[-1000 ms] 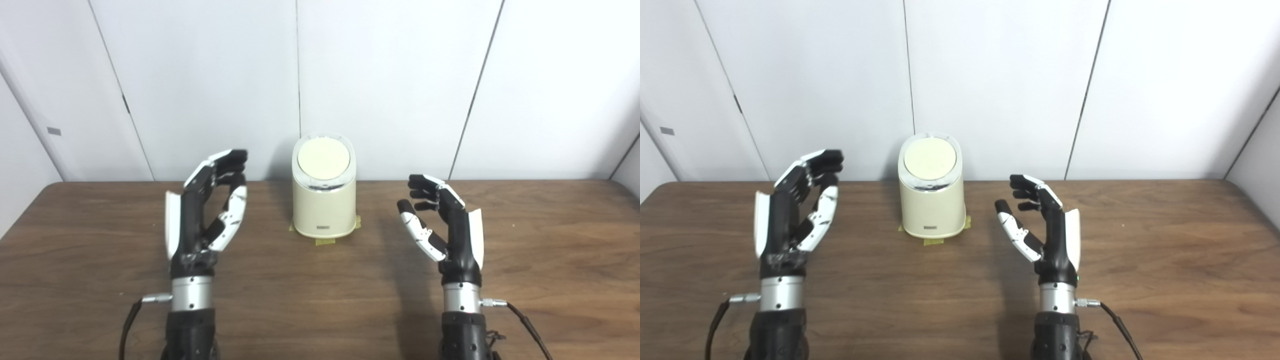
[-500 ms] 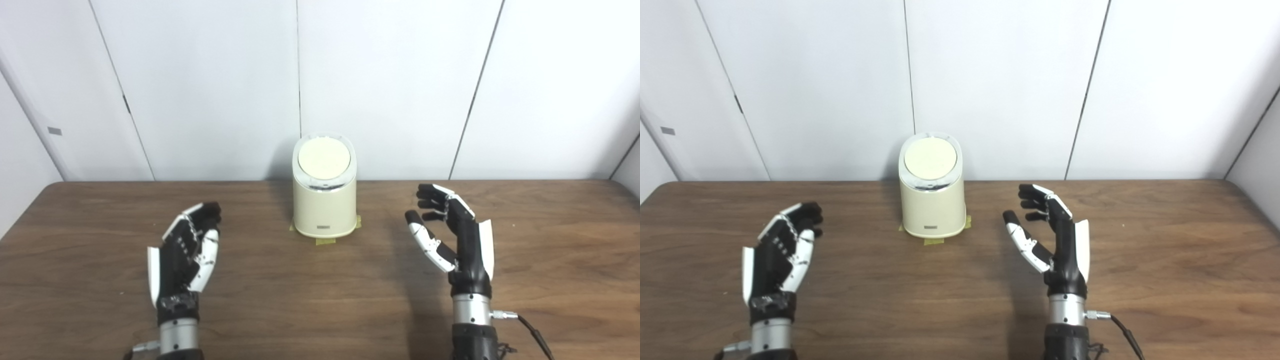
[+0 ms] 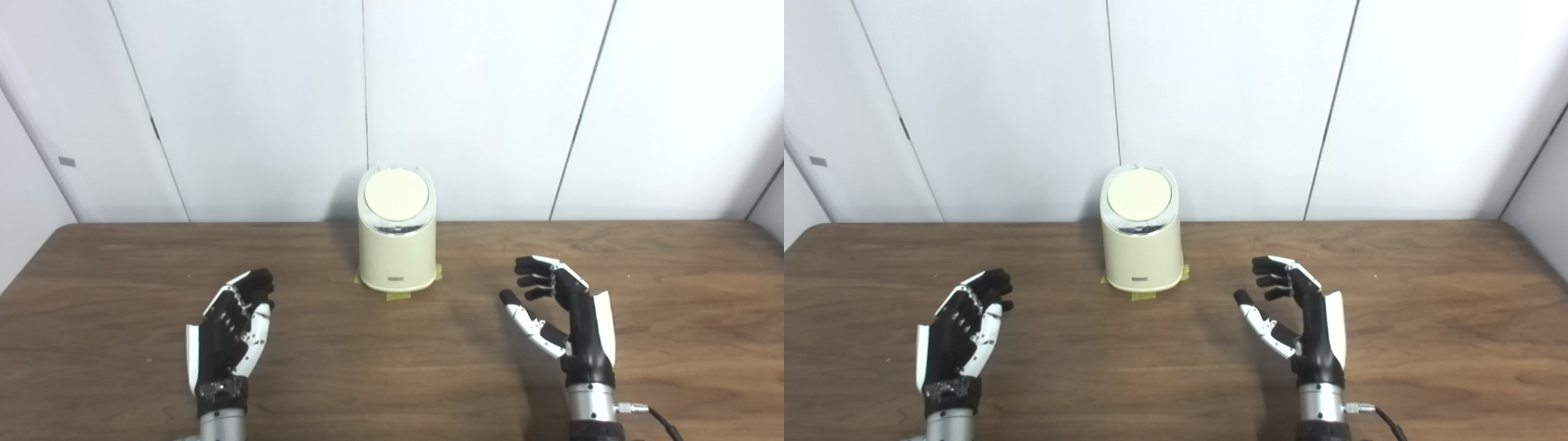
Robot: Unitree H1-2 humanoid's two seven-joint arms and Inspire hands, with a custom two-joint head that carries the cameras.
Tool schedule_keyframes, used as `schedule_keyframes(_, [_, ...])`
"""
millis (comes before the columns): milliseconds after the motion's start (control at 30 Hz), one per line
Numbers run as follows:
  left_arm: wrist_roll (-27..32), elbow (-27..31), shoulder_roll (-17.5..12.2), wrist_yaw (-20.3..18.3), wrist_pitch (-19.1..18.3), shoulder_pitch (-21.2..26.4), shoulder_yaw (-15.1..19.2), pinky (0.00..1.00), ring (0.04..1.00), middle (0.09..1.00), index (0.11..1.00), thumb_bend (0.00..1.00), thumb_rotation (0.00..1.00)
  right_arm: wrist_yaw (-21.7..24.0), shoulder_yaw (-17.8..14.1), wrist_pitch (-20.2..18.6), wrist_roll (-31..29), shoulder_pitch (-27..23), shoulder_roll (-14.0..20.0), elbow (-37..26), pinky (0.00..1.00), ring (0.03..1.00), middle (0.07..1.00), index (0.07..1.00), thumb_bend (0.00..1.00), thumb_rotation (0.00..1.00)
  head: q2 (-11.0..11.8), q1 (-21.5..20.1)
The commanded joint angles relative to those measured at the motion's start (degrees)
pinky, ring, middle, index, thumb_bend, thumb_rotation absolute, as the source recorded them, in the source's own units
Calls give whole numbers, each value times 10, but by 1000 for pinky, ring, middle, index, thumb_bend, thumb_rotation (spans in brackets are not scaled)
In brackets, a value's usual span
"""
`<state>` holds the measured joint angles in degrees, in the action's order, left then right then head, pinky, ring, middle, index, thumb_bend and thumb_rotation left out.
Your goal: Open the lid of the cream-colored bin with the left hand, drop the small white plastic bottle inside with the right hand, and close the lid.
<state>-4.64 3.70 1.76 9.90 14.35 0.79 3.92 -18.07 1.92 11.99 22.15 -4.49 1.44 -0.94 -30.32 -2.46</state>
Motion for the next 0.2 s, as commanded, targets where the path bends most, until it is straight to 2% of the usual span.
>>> schedule_keyframes(0, [-6,4,-6,-9,15,-19,-5,638,712,718,701,231,302,4,-2,20,0,1,7,-18,493,600,636,638,258,277,-2,0])
schedule_keyframes(167, [3,18,-7,-22,7,-37,-7,657,724,725,708,248,319,17,-6,18,-16,10,10,-24,508,613,642,643,248,282,-7,-2])
